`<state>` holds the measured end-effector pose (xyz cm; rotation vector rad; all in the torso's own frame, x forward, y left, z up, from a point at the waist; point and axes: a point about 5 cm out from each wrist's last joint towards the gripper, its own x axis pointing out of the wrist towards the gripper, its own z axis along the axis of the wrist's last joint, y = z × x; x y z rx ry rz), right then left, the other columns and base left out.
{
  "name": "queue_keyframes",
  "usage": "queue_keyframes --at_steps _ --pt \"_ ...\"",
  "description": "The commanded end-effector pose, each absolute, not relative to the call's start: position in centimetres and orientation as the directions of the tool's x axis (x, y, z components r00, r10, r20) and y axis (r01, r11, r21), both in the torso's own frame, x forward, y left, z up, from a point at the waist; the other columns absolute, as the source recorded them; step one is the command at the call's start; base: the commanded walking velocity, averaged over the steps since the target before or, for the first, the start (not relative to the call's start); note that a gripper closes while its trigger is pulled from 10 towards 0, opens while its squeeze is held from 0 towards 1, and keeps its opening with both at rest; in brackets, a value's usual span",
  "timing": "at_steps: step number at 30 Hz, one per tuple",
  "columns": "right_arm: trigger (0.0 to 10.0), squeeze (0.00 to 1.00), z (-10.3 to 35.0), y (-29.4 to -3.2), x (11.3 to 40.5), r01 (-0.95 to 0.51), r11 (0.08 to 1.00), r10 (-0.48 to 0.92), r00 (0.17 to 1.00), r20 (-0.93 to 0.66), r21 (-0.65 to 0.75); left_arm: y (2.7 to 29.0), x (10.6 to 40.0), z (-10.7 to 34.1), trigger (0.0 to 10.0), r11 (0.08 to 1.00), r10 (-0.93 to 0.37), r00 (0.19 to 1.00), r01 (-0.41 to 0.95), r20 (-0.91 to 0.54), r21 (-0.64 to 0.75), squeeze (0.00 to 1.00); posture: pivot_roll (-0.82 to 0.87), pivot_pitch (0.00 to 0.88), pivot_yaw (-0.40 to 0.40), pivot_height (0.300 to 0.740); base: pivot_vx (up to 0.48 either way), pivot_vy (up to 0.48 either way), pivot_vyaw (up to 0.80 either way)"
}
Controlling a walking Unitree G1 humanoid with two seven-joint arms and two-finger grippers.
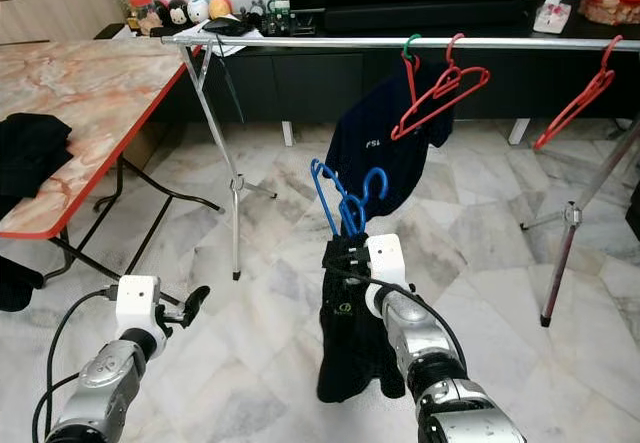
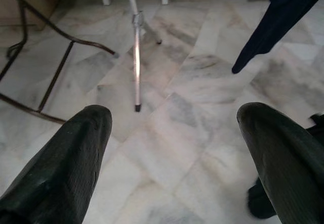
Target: Hang hanger
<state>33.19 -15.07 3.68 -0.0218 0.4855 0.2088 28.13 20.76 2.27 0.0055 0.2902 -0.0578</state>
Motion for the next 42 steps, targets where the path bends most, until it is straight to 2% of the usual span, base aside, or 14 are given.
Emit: queue_keyframes --at_steps 1,6,7,11,42 --pt "10.0 0.0 4.9 -14.2 34.0 -0.213 0.976 0.209 0.889 -0.408 0.036 21.9 28.6 2.9 10.0 0.998 -0.044 0.96 0.057 -0.276 0.04 0.0 -0.22 0.0 0.156 0.74 0.0 -0.289 -0.77" --pt "10.0 0.0 4.9 -14.0 34.0 -0.209 0.977 0.207 0.892 -0.401 0.04 22.8 28.8 3.1 10.0 0.999 -0.017 0.962 0.029 -0.272 0.042 0.0 -0.23 0.0 0.176 0.74 0.0 -0.164 -0.77" --pt "10.0 0.0 4.9 -13.9 34.0 -0.205 0.978 0.205 0.894 -0.397 0.043 23.8 28.9 3.3 10.0 0.999 0.013 0.962 -0.001 -0.271 0.044 0.0 -0.23 0.0 0.181 0.74 0.0 0.0 -0.77" --pt "10.0 0.0 5.1 -14.3 34.2 -0.202 0.979 0.198 0.897 -0.396 0.033 24.8 29.1 3.6 10.0 0.998 0.07 0.962 -0.068 -0.265 0.015 0.0 -0.22 0.0 0.15 0.74 0.0 0.0 -0.77" --pt "10.0 0.0 5.1 -14.3 34.2 -0.202 0.979 0.198 0.897 -0.396 0.033 24.8 29.1 3.6 10.0 0.998 0.07 0.962 -0.068 -0.265 0.015 0.0 -0.22 0.0 0.15 0.74 0.0 0.0 -0.77"
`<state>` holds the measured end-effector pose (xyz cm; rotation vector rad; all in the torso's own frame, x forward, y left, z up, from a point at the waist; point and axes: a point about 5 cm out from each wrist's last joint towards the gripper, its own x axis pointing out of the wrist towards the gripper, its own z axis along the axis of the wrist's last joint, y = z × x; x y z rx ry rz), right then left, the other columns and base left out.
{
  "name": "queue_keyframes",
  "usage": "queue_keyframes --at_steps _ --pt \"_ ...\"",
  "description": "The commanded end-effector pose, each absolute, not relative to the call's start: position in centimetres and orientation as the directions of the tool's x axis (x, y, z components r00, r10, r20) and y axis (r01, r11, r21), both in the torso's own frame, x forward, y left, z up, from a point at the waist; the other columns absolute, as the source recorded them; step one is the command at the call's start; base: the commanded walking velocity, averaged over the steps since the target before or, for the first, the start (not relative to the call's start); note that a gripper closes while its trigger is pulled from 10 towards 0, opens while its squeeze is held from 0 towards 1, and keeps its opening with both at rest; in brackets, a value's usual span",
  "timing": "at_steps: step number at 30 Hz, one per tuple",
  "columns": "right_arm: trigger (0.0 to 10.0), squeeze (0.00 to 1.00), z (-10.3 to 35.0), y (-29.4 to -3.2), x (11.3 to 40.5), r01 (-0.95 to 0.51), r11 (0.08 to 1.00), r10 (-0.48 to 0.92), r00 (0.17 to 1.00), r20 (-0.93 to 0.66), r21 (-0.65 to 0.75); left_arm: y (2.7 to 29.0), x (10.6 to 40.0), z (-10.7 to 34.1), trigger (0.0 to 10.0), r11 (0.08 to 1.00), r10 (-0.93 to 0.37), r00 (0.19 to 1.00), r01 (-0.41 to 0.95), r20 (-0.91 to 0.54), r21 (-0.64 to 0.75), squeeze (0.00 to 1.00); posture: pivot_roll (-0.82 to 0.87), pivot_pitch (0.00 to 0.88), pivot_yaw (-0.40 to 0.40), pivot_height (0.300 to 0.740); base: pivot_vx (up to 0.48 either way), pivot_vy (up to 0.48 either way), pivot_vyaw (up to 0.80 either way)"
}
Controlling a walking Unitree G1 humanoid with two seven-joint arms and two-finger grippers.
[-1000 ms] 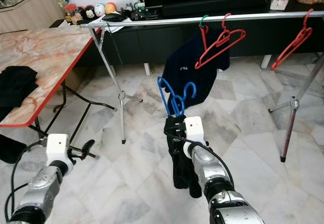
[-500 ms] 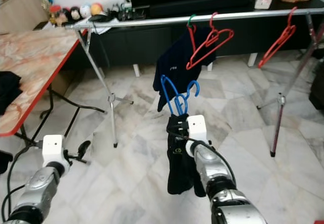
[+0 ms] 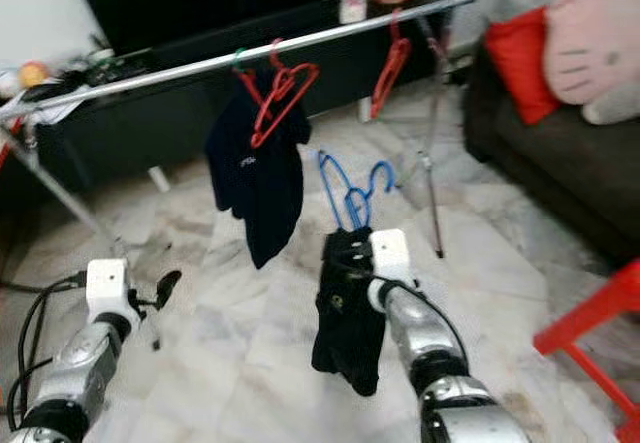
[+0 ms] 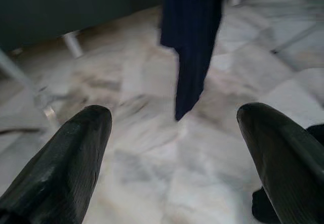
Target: Hang hanger
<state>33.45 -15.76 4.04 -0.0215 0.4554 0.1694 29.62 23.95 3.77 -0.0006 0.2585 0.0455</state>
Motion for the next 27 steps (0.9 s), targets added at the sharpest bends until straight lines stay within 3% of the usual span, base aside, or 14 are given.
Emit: queue_keyframes --at_steps 1,2,4,6,8,10,14,20,27 --pt "10.0 0.0 5.9 -14.6 34.4 -0.373 0.924 0.315 0.866 -0.389 -0.082 24.8 27.7 2.9 10.0 0.994 0.112 0.961 -0.113 -0.251 0.01 0.0 -0.1 0.0 0.024 0.74 0.0 0.0 0.0" --pt "10.0 0.0 5.9 -14.6 34.4 -0.373 0.924 0.315 0.866 -0.389 -0.082 24.8 27.7 2.9 10.0 0.994 0.112 0.961 -0.113 -0.251 0.01 0.0 -0.1 0.0 0.024 0.74 0.0 0.0 0.0" --pt "10.0 0.0 6.8 -15.0 34.4 -0.594 0.764 0.452 0.772 -0.447 -0.253 24.4 25.9 2.3 10.0 0.99 0.137 0.961 -0.137 -0.242 0.019 0.0 -0.13 0.0 0.034 0.74 0.0 0.0 0.0" --pt "10.0 0.0 7.7 -16.1 34.5 -0.715 0.576 0.493 0.69 -0.531 -0.395 23.7 26.5 2.6 10.0 0.996 0.086 0.965 -0.079 -0.246 0.039 0.0 -0.15 0.0 0.031 0.74 0.0 0.0 0.0" --pt "10.0 0.0 7.9 -16.3 34.5 -0.73 0.546 0.497 0.677 -0.543 -0.411 23.5 26.6 2.6 10.0 0.997 0.078 0.966 -0.07 -0.247 0.038 0.0 -0.15 0.0 0.028 0.74 0.0 0.0 0.0" --pt "10.0 0.0 9.3 -17.4 34.3 -0.823 0.34 0.558 0.566 -0.607 -0.455 22.9 27.3 2.7 10.0 0.999 0.051 0.965 -0.047 -0.259 0.021 0.0 -0.15 0.0 0.013 0.74 0.0 0.0 0.0" --pt "10.0 0.0 11.1 -17.8 34.9 -0.83 0.261 0.57 0.545 -0.615 -0.494 22.5 27.0 2.5 10.0 0.999 0.04 0.959 -0.039 -0.281 0.009 0.0 -0.15 0.0 0.011 0.74 0.0 0.0 0.0" --pt "10.0 0.0 12.4 -16.9 34.8 -0.87 0.132 0.631 0.443 -0.637 -0.475 21.3 26.6 2.2 10.0 0.999 -0.03 0.956 0.022 -0.292 -0.03 0.0 -0.13 0.0 0.009 0.74 0.0 0.0 0.0" --pt "10.0 0.0 14.6 -14.4 36.0 -0.833 0.173 0.705 0.478 -0.524 -0.526 19.3 26.5 2.7 10.0 0.974 -0.203 0.937 0.163 -0.285 -0.158 0.0 -0.13 0.0 0.015 0.74 0.0 0.0 0.0"
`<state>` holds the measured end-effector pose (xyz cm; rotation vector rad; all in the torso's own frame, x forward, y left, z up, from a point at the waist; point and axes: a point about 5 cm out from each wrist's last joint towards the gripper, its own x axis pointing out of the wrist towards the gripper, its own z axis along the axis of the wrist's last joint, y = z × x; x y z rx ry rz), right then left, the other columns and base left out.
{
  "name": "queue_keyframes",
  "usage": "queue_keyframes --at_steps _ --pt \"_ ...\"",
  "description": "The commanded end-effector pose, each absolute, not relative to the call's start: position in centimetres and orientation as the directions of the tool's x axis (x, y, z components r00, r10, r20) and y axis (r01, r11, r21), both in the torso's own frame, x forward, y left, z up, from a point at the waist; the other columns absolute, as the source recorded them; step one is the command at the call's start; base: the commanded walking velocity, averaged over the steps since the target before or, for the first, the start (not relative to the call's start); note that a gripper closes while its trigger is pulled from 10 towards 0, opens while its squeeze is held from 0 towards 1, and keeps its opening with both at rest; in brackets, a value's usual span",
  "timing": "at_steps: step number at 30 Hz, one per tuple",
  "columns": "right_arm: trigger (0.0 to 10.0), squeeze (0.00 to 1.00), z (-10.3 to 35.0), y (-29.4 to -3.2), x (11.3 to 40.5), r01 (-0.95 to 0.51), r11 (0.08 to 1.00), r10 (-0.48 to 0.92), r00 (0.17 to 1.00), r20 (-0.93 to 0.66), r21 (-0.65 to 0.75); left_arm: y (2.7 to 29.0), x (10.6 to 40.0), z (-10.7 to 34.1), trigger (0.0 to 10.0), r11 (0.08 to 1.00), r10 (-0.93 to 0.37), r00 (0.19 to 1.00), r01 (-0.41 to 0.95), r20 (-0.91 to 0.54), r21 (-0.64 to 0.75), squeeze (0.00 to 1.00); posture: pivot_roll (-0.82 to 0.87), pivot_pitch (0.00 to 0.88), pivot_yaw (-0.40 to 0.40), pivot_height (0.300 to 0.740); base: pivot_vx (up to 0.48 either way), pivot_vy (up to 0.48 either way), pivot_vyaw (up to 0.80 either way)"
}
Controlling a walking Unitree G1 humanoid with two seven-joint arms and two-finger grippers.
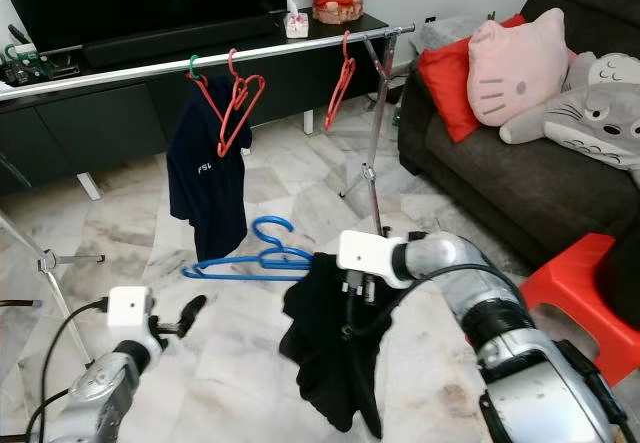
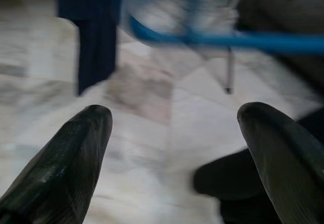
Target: Hang hanger
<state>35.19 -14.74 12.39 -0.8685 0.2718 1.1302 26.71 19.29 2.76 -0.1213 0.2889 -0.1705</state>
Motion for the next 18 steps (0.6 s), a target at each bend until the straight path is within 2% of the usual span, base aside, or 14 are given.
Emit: queue_keyframes --at_steps 1,3,11,14,18 --pt "10.0 0.0 15.0 -14.1 36.1 -0.832 0.179 0.72 0.475 -0.506 -0.525 19.1 26.5 2.8 10.0 0.968 -0.22 0.935 0.174 -0.279 -0.181 0.0 -0.13 0.0 0.016 0.74 0.0 0.0 0.0" --pt "10.0 0.0 16.1 -13.3 36.2 -0.839 0.172 0.769 0.442 -0.461 -0.516 18.7 26.4 2.8 10.0 0.952 -0.269 0.925 0.212 -0.269 -0.223 0.0 -0.13 0.0 0.014 0.74 0.0 0.0 0.0" --pt "10.0 0.0 18.3 -11.9 36.6 -0.827 0.175 0.82 0.422 -0.386 -0.534 17.7 26.1 2.9 10.0 0.925 -0.351 0.898 0.288 -0.267 -0.246 0.0 -0.12 0.0 0.012 0.74 0.0 0.0 0.0" --pt "10.0 0.0 19.5 -10.1 36.9 -0.839 0.109 0.851 0.355 -0.386 -0.533 16.4 26.5 3.2 10.0 0.882 -0.461 0.843 0.402 -0.276 -0.246 0.0 -0.13 0.0 0.001 0.74 0.0 0.0 0.0" --pt "10.0 0.0 19.4 -9.4 36.5 -0.858 0.056 0.87 0.293 -0.397 -0.511 16.1 27.0 3.7 10.0 0.882 -0.465 0.846 0.417 -0.262 -0.22 0.0 -0.12 0.0 -0.003 0.74 0.0 0.0 0.0"
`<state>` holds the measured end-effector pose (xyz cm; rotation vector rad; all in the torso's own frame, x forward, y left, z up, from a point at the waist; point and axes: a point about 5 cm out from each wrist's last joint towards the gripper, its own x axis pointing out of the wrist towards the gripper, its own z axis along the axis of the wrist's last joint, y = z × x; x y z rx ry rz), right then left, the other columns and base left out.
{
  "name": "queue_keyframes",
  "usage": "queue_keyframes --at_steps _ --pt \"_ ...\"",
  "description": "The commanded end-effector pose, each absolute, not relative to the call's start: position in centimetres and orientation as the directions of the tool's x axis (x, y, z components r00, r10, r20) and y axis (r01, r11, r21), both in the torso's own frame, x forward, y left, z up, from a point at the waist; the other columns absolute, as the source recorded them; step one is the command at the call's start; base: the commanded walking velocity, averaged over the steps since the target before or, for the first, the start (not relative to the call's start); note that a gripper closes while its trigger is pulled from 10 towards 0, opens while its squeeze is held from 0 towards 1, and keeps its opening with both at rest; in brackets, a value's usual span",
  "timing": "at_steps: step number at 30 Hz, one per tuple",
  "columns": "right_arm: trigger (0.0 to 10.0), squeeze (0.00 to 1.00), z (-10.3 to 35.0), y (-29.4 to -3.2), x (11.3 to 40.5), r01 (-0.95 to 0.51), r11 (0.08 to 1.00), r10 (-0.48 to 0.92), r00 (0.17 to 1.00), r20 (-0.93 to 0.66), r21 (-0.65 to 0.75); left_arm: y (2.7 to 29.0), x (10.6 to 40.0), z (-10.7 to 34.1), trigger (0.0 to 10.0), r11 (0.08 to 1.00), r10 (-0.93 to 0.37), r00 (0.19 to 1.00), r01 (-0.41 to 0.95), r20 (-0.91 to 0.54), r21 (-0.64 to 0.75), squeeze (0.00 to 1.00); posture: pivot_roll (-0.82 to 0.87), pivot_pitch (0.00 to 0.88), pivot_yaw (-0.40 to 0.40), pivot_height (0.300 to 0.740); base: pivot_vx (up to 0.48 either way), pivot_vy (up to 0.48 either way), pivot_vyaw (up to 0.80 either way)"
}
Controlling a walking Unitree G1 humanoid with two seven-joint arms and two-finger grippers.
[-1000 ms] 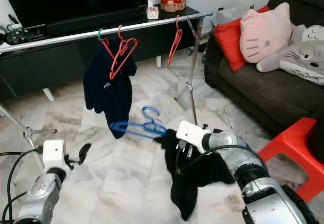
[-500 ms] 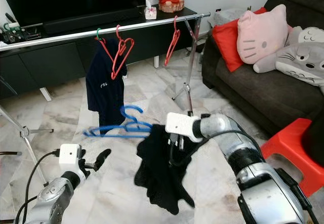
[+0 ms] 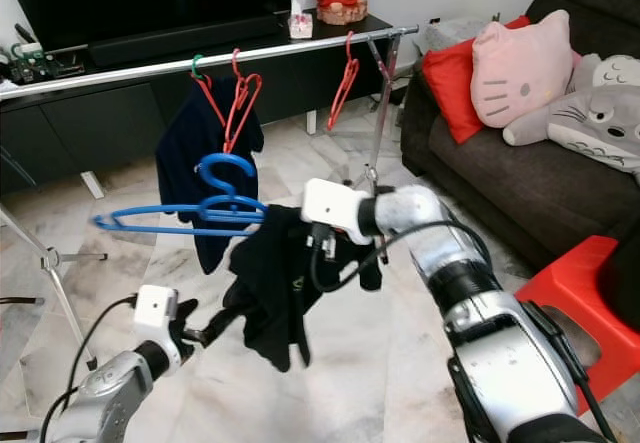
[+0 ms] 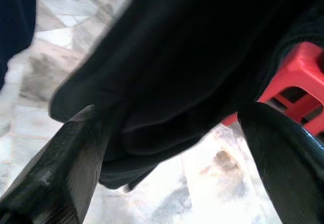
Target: Hang hanger
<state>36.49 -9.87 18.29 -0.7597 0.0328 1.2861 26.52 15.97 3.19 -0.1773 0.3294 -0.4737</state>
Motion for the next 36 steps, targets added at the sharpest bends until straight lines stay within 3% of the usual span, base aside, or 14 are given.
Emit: queue_keyframes --at_steps 1,15,20,23,26,29,33,36 --pt "10.0 0.0 19.3 -9.2 36.5 -0.861 0.05 0.872 0.285 -0.399 -0.507 16.2 27.2 3.8 10.0 0.887 -0.455 0.852 0.41 -0.258 -0.21 0.0 -0.12 0.0 -0.004 0.74 0.0 0.0 0.0" --pt "10.0 0.0 18.2 -8.2 36.0 -0.889 -0.003 0.879 0.217 -0.426 -0.458 16.0 28.7 6.0 10.0 0.918 -0.382 0.913 0.355 -0.146 -0.18 0.0 -0.1 0.0 -0.018 0.74 0.0 0.0 0.0" --pt "10.0 0.0 17.9 -8.2 36.3 -0.885 0.021 0.867 0.248 -0.433 -0.465 15.2 28.0 6.6 10.0 0.866 -0.493 0.859 0.467 -0.142 -0.18 0.0 -0.1 0.0 -0.022 0.74 0.0 0.0 0.0" --pt "10.0 0.0 17.9 -8.4 36.4 -0.882 0.029 0.859 0.262 -0.439 -0.47 15.7 27.8 6.1 10.0 0.873 -0.488 0.848 0.475 -0.206 -0.112 0.0 -0.09 0.0 -0.024 0.74 0.0 0.0 0.0" --pt "10.0 0.0 17.9 -8.5 36.5 -0.882 0.033 0.856 0.268 -0.442 -0.471 16.9 27.6 5.2 10.0 0.896 -0.43 0.853 0.445 -0.297 -0.019 0.0 -0.09 0.0 -0.024 0.74 0.0 0.0 0.0" --pt "10.0 0.0 17.8 -8.5 36.5 -0.88 0.033 0.853 0.272 -0.446 -0.474 18.0 27.8 5.1 10.0 0.932 -0.353 0.885 0.36 -0.303 -0.034 0.0 -0.09 0.0 -0.024 0.74 0.0 0.0 0.0" --pt "10.0 0.0 17.8 -8.5 36.6 -0.879 0.034 0.852 0.274 -0.446 -0.476 18.2 27.8 5.1 10.0 0.935 -0.345 0.887 0.353 -0.308 -0.032 0.0 -0.09 0.0 -0.024 0.74 0.0 0.0 0.0" --pt "10.0 0.0 17.8 -8.4 36.5 -0.88 0.019 0.852 0.263 -0.453 -0.475 20.1 28.0 3.6 10.0 0.986 -0.13 0.903 0.162 -0.41 0.043 0.0 -0.09 0.0 -0.029 0.74 0.0 0.0 0.0"
